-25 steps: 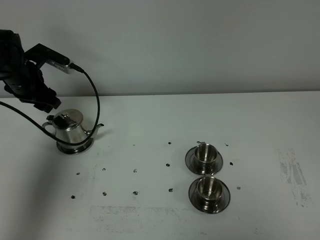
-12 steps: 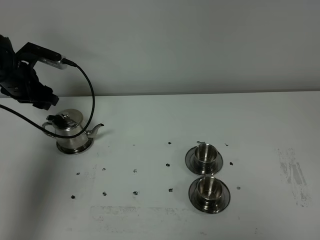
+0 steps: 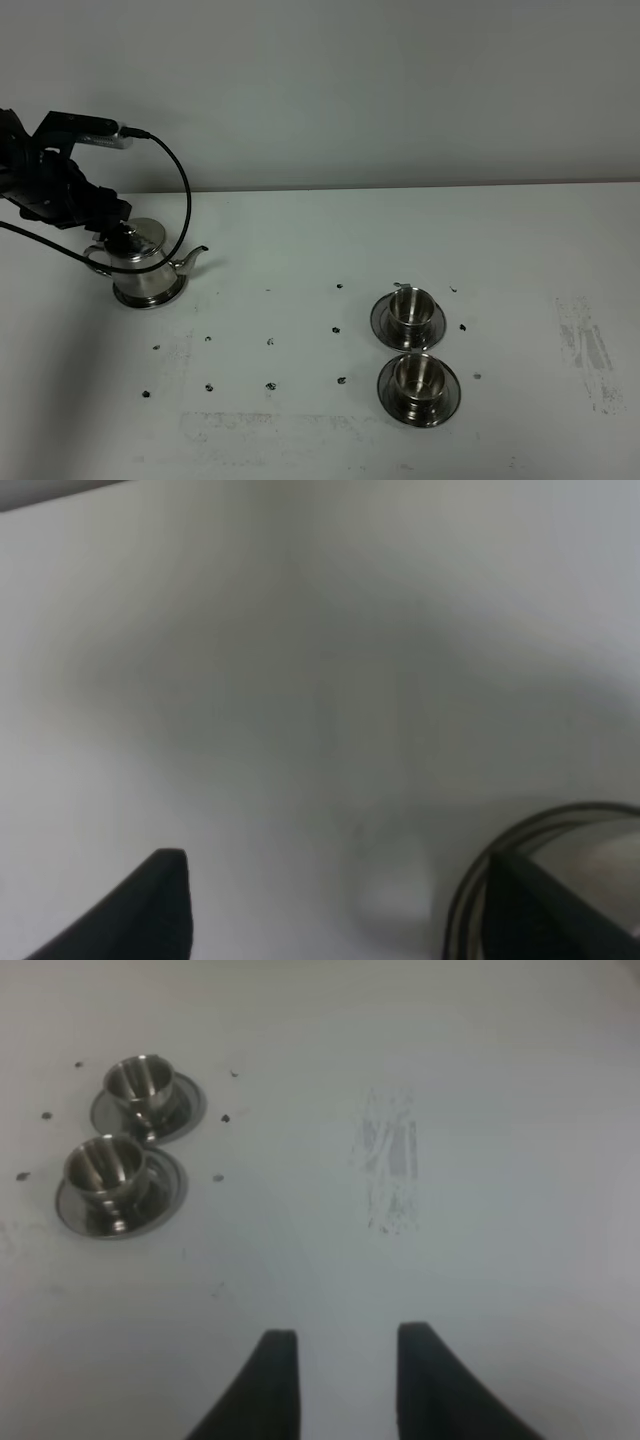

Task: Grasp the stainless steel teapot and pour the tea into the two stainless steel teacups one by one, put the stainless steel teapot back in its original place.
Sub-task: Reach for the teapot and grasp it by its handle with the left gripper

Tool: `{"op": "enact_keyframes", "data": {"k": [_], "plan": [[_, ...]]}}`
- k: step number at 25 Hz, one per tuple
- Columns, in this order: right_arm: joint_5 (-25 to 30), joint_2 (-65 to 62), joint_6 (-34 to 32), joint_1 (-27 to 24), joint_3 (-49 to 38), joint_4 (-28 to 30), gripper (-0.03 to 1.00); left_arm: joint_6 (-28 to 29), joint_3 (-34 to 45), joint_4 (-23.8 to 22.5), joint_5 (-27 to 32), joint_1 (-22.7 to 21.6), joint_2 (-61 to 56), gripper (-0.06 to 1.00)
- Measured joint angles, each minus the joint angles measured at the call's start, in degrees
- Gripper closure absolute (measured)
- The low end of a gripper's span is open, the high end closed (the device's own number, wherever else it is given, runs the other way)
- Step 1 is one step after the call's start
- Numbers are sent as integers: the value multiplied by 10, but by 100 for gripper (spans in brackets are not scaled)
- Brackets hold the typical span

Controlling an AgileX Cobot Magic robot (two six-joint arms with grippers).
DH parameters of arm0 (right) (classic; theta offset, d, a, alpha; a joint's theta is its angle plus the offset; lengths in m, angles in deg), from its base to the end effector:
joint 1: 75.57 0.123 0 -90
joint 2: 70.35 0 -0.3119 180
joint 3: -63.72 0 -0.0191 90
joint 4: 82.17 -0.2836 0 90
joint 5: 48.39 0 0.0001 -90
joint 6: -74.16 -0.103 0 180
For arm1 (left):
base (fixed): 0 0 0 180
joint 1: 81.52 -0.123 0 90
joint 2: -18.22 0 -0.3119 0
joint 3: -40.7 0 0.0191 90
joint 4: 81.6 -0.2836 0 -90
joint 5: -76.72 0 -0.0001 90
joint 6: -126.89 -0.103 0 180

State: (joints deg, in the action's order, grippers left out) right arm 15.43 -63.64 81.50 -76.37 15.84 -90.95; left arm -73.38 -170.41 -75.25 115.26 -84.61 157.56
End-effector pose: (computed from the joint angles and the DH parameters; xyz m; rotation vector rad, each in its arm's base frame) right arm 0.0004 0.0141 0.2911 -0.1322 2.0540 0.0958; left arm 0.5680 0.0235 0.1698 0.2979 2.5380 0.0355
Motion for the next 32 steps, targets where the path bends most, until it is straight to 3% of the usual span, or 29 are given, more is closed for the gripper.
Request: {"op": "enact_keyframes", "data": {"k": [19,32], "plan": [[0,0,0,0,0,0,74,2,0,-36,108,0,-14,33],[0,0,0,0,0,0,74,-50,0,-42,156,0,-37,33]]}}
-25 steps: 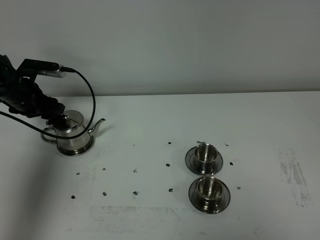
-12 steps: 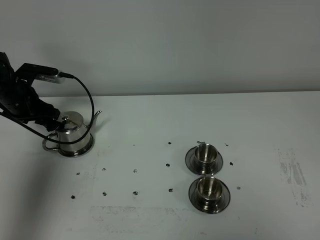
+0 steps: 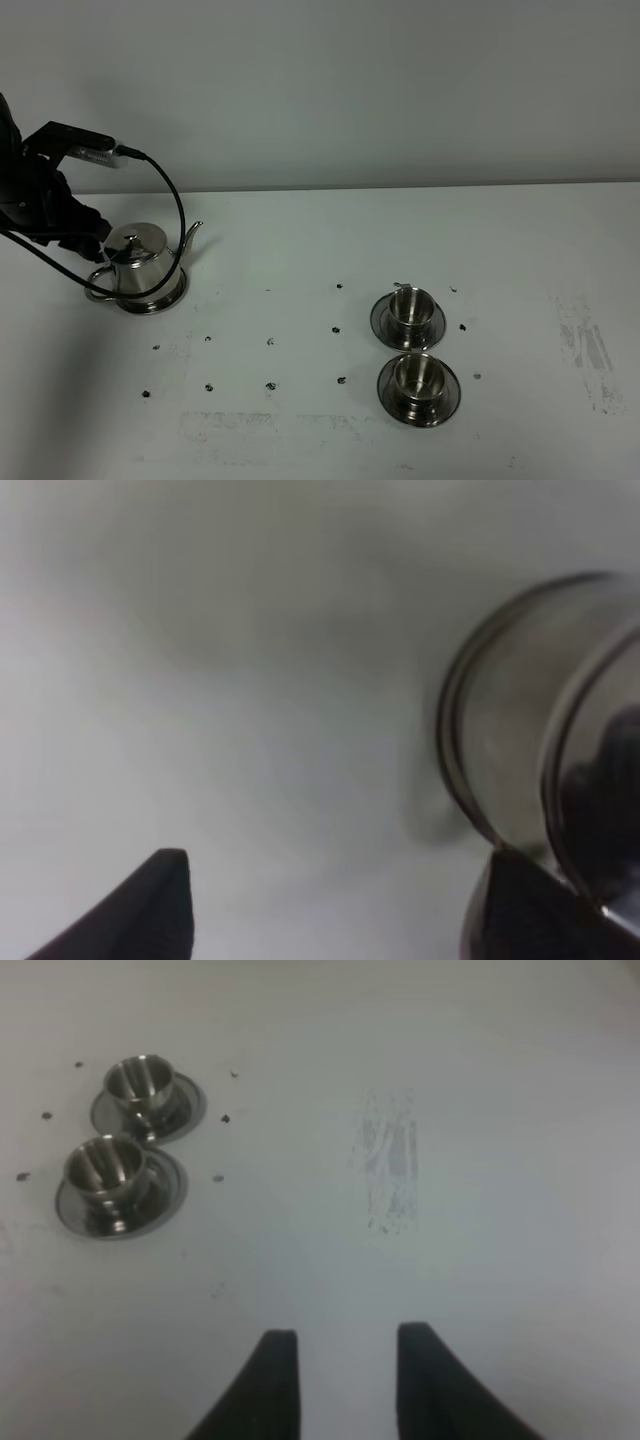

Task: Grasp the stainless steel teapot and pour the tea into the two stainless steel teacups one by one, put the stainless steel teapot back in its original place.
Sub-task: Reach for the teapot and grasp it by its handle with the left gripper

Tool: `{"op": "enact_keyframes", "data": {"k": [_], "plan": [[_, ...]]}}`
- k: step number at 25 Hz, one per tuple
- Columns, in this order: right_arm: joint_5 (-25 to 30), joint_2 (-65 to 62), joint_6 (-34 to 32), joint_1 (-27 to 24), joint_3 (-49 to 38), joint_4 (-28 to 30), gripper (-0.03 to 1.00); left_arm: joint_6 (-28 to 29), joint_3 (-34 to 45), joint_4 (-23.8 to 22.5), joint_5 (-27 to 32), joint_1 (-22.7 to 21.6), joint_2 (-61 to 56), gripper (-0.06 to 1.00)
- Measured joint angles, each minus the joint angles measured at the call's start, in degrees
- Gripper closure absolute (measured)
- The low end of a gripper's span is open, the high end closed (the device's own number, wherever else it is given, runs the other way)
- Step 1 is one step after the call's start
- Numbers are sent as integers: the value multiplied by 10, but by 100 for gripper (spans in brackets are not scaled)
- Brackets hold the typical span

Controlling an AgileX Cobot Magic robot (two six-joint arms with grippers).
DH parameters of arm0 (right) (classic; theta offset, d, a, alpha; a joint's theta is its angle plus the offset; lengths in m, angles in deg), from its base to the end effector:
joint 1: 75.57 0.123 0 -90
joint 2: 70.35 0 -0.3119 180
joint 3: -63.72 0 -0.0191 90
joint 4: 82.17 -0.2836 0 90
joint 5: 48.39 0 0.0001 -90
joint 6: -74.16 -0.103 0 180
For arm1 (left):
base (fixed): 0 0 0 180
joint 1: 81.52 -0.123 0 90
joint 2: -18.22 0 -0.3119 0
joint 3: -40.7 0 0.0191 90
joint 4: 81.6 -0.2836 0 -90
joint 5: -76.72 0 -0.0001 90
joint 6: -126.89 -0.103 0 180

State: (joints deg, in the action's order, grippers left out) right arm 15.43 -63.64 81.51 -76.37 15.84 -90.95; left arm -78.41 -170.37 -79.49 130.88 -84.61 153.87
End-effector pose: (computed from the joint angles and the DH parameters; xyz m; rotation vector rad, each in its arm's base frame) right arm 0.0004 0.0141 0.2911 -0.1324 2.0540 0.0957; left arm 0.5390 0.0260 0.1922 0.5123 2.7248 0.0820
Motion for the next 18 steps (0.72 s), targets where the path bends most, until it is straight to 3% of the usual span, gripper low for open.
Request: {"op": "enact_keyframes", "data": {"k": [9,18], "plan": [[0,0,0,0,0,0,74,-63,0,23,16,0,-1,33],[0,0,-1,0,0,0,74,-169,0,54,69,0,-2,33]]}}
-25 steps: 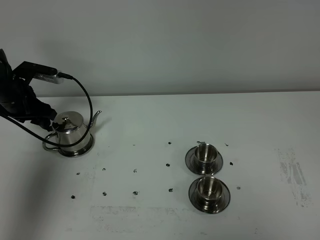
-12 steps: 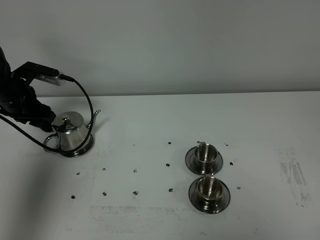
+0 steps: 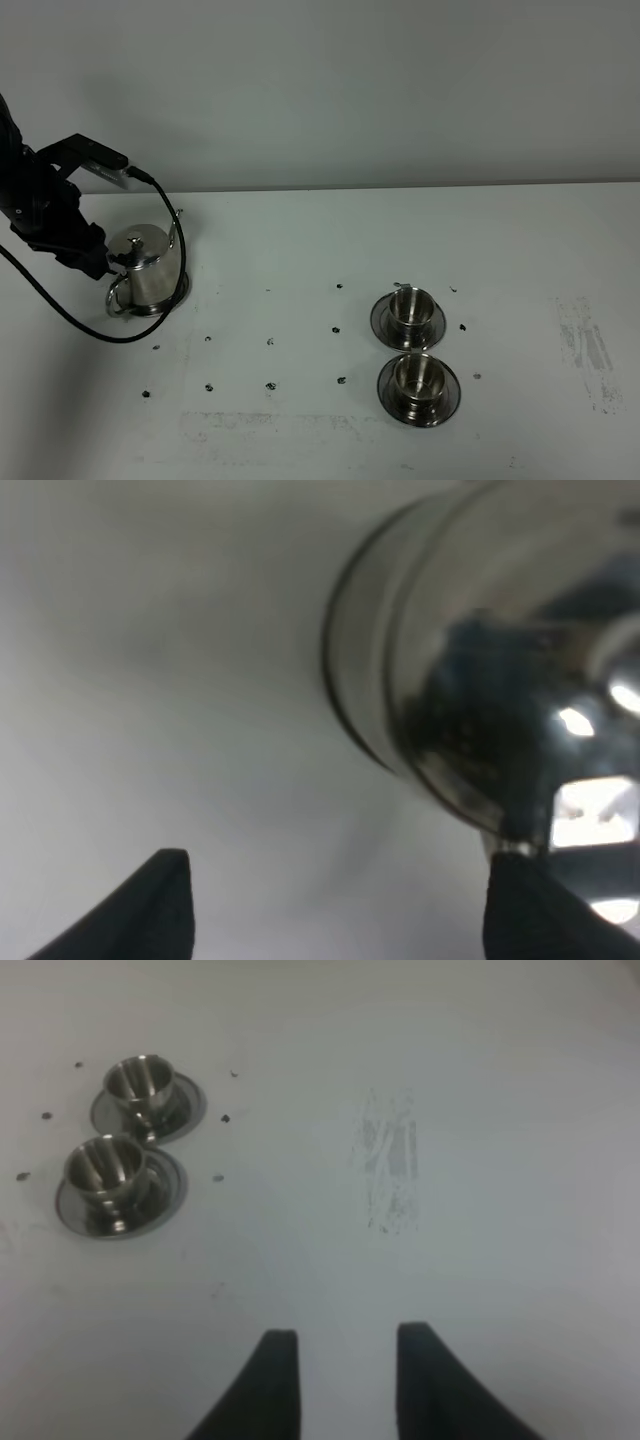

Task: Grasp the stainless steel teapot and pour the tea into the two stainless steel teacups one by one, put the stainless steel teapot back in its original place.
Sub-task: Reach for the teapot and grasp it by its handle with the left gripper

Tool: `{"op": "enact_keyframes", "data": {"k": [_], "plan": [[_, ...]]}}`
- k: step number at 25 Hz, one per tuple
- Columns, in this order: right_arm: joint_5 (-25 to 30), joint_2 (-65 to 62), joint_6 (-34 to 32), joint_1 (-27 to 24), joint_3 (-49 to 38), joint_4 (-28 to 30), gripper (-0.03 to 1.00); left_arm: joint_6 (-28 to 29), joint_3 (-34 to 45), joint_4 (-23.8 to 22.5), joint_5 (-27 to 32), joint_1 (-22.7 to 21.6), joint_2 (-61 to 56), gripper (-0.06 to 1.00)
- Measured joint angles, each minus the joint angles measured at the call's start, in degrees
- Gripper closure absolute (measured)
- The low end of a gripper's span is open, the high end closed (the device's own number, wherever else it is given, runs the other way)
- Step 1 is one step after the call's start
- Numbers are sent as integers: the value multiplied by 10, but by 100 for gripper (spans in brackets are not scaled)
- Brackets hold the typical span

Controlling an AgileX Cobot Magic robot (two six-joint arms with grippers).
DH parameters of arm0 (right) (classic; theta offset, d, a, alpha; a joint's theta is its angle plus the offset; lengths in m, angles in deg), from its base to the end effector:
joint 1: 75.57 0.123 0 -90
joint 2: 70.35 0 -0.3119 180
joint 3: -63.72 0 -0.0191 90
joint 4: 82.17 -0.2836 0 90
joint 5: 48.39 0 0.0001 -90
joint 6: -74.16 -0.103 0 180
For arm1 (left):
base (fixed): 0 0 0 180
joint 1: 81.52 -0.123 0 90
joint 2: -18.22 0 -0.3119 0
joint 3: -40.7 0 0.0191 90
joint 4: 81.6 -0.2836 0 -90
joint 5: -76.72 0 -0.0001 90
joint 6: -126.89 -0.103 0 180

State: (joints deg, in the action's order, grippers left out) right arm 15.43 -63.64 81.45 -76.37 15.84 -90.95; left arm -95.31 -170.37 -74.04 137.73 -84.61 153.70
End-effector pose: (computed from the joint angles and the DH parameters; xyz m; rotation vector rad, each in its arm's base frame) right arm 0.0004 0.0141 0.2911 -0.1313 2.0541 0.0964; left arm 0.5277 0.0166 0.1907 0.8905 2.7175 -0.0225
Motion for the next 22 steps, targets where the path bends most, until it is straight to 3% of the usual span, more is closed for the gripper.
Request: {"op": "enact_keyframes", "data": {"k": [8,13,18,22], "plan": [[0,0,0,0,0,0,74,-6,1,-1,41,0,-74,33],[0,0,0,0,0,0,74,79,1,-8,68,6,-130,33],[0,0,0,0,0,0,74,129,1,-48,74,43,-162,33],[0,0,0,0,0,0,74,154,26,-52,74,62,-186,33]]}}
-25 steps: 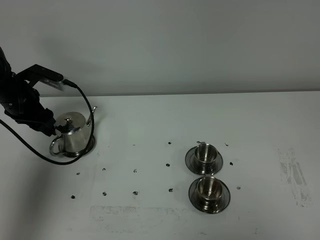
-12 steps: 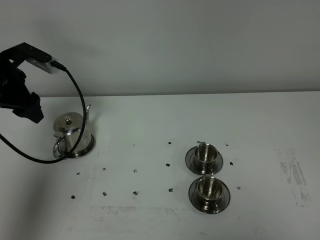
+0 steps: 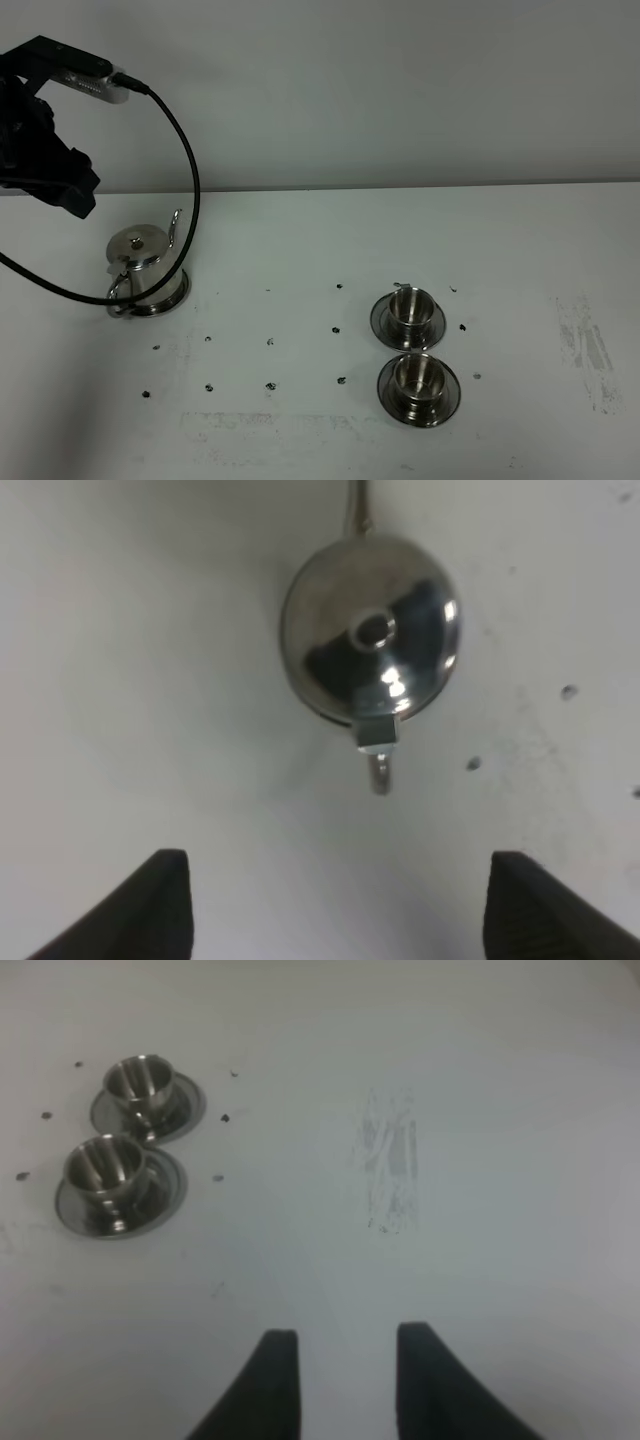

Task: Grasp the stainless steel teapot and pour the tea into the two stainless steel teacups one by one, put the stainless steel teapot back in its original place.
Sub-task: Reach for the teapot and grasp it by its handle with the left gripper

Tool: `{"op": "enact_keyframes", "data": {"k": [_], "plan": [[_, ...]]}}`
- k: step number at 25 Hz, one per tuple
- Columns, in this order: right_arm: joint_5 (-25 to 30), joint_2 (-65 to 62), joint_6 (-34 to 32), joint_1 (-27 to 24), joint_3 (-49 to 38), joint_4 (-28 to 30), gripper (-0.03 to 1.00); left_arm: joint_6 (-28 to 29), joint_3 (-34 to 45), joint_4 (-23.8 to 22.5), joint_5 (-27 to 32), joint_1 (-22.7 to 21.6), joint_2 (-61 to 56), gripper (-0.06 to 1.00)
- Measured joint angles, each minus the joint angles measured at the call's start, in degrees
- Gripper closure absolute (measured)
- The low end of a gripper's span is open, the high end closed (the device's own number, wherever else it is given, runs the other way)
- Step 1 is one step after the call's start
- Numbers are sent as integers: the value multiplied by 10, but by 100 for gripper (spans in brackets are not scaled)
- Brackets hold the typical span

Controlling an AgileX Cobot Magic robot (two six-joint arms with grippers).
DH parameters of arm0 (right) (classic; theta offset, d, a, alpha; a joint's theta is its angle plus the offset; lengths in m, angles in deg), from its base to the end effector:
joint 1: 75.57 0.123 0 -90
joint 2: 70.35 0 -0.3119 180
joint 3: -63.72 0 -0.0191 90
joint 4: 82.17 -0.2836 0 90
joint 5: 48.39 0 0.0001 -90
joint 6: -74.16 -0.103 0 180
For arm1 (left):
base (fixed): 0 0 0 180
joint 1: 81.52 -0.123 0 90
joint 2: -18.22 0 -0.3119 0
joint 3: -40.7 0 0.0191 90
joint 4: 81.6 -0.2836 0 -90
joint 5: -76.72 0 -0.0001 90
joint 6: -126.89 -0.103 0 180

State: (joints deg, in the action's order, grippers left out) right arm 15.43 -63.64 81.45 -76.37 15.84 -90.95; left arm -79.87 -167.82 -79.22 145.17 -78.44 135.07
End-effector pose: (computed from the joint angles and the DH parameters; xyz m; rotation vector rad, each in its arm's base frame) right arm 0.0004 0.0141 0.2911 -0.1313 2.0541 0.0964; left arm 0.4634 -0.0289 0.3340 0.6947 2.6463 0.0594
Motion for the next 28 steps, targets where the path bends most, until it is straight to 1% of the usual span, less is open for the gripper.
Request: {"op": "enact_keyframes", "data": {"k": [2,5,7,9,10,12,14,17,19,21,23,26,28], "plan": [[0,0,0,0,0,0,74,2,55,-1,-19,1,-26,33],[0,0,0,0,0,0,74,3,167,0,-115,-4,-90,33],[0,0,0,0,0,0,74,12,231,9,-163,-7,-133,33],[0,0,0,0,0,0,74,23,271,12,-189,-8,-168,33],[0,0,0,0,0,0,74,24,277,11,-199,-8,-177,33],[0,0,0,0,0,0,74,30,280,11,-228,-10,-183,33],[0,0,0,0,0,0,74,33,280,19,-244,-20,-179,33],[0,0,0,0,0,0,74,34,283,42,-248,-31,-151,33],[0,0,0,0,0,0,74,19,281,60,-247,-30,-121,33],[0,0,0,0,0,-1,74,-6,267,74,-234,-30,-91,33],[0,0,0,0,0,-1,74,-26,234,80,-202,-30,-59,33],[0,0,0,0,0,-1,74,-34,181,81,-163,-30,-23,33],[0,0,0,0,0,-1,74,-35,159,81,-159,-30,-6,33]]}}
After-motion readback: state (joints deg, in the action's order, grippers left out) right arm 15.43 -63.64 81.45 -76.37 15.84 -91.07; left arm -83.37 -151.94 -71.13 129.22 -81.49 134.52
